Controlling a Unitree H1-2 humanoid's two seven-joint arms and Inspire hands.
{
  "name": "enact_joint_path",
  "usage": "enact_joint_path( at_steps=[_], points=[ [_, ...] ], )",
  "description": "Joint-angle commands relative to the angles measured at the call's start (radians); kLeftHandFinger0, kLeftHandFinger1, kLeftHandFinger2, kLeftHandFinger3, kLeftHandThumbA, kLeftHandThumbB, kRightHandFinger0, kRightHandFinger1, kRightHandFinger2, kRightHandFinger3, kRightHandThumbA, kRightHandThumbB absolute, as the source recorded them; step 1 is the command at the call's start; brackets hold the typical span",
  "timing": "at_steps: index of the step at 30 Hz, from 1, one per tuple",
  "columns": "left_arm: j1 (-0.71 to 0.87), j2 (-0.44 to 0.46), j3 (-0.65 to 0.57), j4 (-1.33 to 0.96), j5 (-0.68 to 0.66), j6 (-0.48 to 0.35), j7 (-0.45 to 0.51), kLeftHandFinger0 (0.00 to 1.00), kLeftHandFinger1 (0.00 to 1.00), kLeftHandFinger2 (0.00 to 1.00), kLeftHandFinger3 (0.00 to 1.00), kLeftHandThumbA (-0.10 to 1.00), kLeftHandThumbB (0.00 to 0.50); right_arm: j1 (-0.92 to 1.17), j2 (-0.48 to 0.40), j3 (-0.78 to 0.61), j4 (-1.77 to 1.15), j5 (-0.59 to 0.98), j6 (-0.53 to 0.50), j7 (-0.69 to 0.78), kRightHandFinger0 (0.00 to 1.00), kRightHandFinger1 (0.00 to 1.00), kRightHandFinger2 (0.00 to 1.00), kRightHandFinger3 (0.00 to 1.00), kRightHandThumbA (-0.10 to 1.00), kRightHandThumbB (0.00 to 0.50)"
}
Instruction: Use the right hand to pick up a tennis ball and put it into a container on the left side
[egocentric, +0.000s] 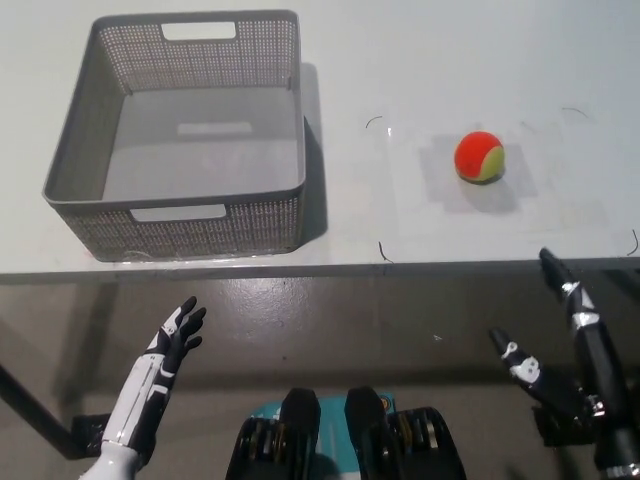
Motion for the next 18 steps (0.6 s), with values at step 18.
enact_joint_path(
  at_steps=[18],
  points=[
    [0.003, 0.036, -0.006, 0.009, -0.004, -0.113, -0.042, 1.00, 1.00, 1.00, 1.00, 1.00, 0.245, -0.660, -0.215, 0.083, -0.050, -0.573, 0.503, 0.263, 1.00, 1.00, 1.00, 1.00, 0.78, 0.450]
  ],
)
